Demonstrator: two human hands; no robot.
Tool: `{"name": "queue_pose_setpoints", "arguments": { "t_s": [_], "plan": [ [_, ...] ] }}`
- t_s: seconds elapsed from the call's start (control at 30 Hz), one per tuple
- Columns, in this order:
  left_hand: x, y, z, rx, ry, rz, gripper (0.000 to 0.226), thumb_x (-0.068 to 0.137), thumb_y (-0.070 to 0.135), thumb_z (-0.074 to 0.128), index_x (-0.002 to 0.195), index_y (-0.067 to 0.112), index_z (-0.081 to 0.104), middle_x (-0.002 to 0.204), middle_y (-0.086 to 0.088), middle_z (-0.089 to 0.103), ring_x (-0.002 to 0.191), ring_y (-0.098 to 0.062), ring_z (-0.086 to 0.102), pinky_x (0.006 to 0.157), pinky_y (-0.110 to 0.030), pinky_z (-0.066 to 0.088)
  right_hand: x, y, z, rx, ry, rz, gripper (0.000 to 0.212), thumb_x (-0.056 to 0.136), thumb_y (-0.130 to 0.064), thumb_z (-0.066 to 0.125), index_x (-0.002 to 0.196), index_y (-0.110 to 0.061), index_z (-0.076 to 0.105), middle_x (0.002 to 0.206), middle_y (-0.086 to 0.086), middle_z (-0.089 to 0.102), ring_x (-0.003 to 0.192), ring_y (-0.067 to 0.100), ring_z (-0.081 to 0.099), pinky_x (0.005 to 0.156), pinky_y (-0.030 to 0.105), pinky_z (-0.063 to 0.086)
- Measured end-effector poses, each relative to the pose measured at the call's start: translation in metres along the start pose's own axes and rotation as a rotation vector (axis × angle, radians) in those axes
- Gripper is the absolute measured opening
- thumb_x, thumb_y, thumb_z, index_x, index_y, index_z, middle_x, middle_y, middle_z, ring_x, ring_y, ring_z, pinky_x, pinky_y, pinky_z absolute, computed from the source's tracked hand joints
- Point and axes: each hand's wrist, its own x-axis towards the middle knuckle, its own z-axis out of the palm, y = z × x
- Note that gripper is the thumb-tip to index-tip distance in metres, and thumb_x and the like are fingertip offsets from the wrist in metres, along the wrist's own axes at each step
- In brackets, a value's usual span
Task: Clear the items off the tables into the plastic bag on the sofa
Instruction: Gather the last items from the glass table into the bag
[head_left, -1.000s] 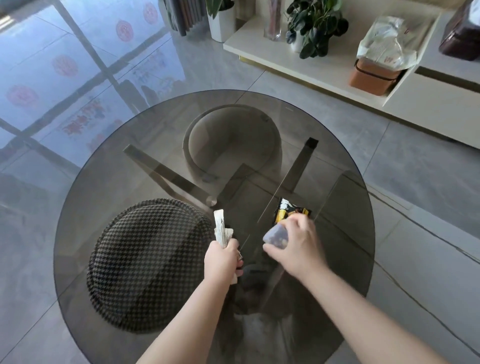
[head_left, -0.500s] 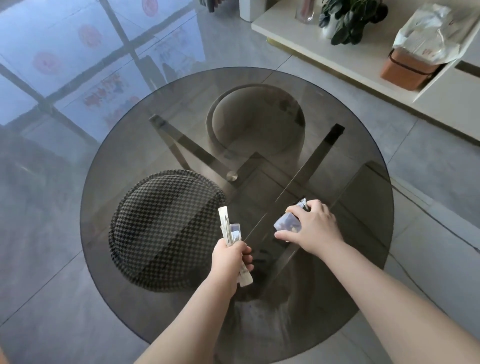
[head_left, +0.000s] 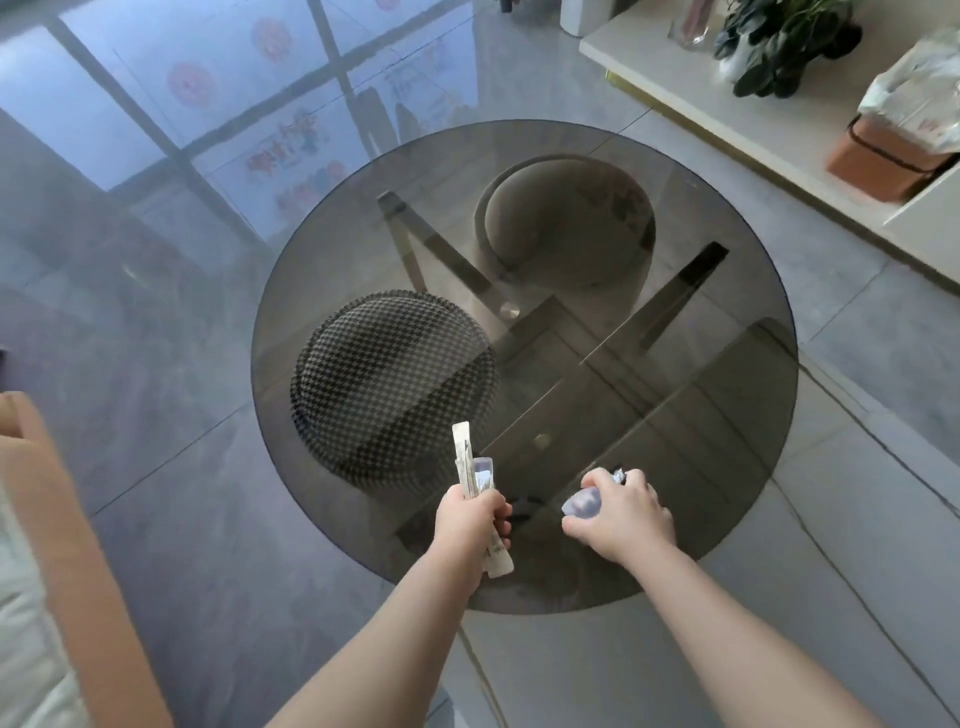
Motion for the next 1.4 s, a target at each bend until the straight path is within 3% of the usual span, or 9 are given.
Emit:
{"name": "queue_pose_setpoints", "arguments": {
  "t_s": [0.17,0.3,0.4,0.57,0.73,0.9,1.07,1.17,1.4],
  "plan": [
    [-0.052,0.001,-0.019,-0.012,0.020,0.005,0.013,0.086,-0.003,0.050,0.082,0.009,0.050,0.069,-0.007,0.055,0.049,-0.013,0.045,0.043,-0.020,0.039,-0.054,-0.009,-0.021,0.814,-0.210,0.086,0.028,0.072,-0.036,0.064,0.095,-0.019,0.061,0.105,0.007,0.058,0.084,0.023,0.059,0.066,0.028,0.047],
    [-0.109,0.009,-0.039,-0.080,0.057,-0.001,0.012,0.090,0.002,0.054,0.085,0.012,0.049,0.074,-0.008,0.056,0.055,-0.014,0.046,0.051,-0.024,0.043,-0.116,-0.030,-0.053,1.100,-0.380,-0.012,0.035,0.079,-0.039,0.062,0.106,-0.018,0.061,0.106,0.010,0.062,0.089,0.023,0.059,0.078,0.035,0.050],
    [-0.156,0.013,-0.063,-0.176,0.080,-0.026,0.014,0.091,0.007,0.056,0.101,0.012,0.047,0.080,-0.009,0.058,0.062,-0.015,0.050,0.057,-0.027,0.047,-0.165,-0.049,-0.073,1.217,-0.506,-0.088,0.030,0.085,-0.040,0.059,0.108,-0.021,0.062,0.100,0.010,0.064,0.083,0.022,0.063,0.069,0.031,0.055],
    [-0.228,0.003,-0.114,-0.398,0.115,0.007,0.028,0.090,0.007,0.058,0.116,0.006,0.049,0.075,-0.011,0.060,0.063,-0.019,0.058,0.061,-0.034,0.053,-0.235,-0.091,-0.094,1.204,-0.607,-0.207,0.037,0.084,-0.045,0.059,0.114,-0.022,0.060,0.098,0.009,0.068,0.080,0.023,0.067,0.081,0.038,0.055],
    [-0.298,-0.013,-0.177,-0.629,0.196,0.056,0.009,0.092,0.002,0.051,0.084,0.006,0.051,0.054,-0.007,0.055,0.045,-0.017,0.057,0.047,-0.027,0.051,-0.304,-0.148,-0.106,1.048,-0.642,-0.305,0.036,0.084,-0.047,0.058,0.111,-0.023,0.060,0.102,0.011,0.065,0.083,0.023,0.066,0.066,0.029,0.053],
    [-0.362,-0.035,-0.239,-0.739,0.339,0.119,0.027,0.093,0.000,0.046,0.068,0.008,0.048,0.047,-0.003,0.051,0.027,-0.008,0.045,0.036,-0.016,0.044,-0.374,-0.208,-0.092,0.920,-0.732,-0.409,0.033,0.082,-0.046,0.062,0.102,-0.020,0.062,0.102,0.012,0.065,0.093,0.029,0.065,0.098,0.045,0.048],
    [-0.415,-0.074,-0.299,-0.789,0.445,0.159,0.022,0.092,0.003,0.052,0.070,0.007,0.052,0.063,-0.006,0.049,0.048,-0.013,0.044,0.042,-0.020,0.039,-0.444,-0.255,-0.055,0.857,-0.848,-0.451,0.023,0.084,-0.037,0.060,0.094,-0.016,0.060,0.081,0.010,0.068,0.068,0.024,0.067,0.072,0.036,0.057],
    [-0.442,-0.106,-0.336,-0.810,0.505,0.184,0.028,0.091,0.004,0.054,0.063,0.004,0.052,0.056,-0.007,0.045,0.033,-0.010,0.044,0.035,-0.014,0.035,-0.487,-0.273,-0.023,0.761,-0.903,-0.449,0.028,0.084,-0.041,0.057,0.095,-0.016,0.059,0.077,0.008,0.069,0.060,0.020,0.067,0.049,0.022,0.049],
    [-0.501,-0.192,-0.420,-0.947,0.617,0.206,0.022,0.091,0.010,0.061,0.070,0.005,0.053,0.064,-0.008,0.052,0.050,-0.014,0.043,0.048,-0.022,0.036,-0.582,-0.308,0.060,0.614,-0.964,-0.477,0.038,0.082,-0.043,0.060,0.103,-0.012,0.061,0.082,0.011,0.069,0.064,0.022,0.066,0.051,0.024,0.053]
  ]
}}
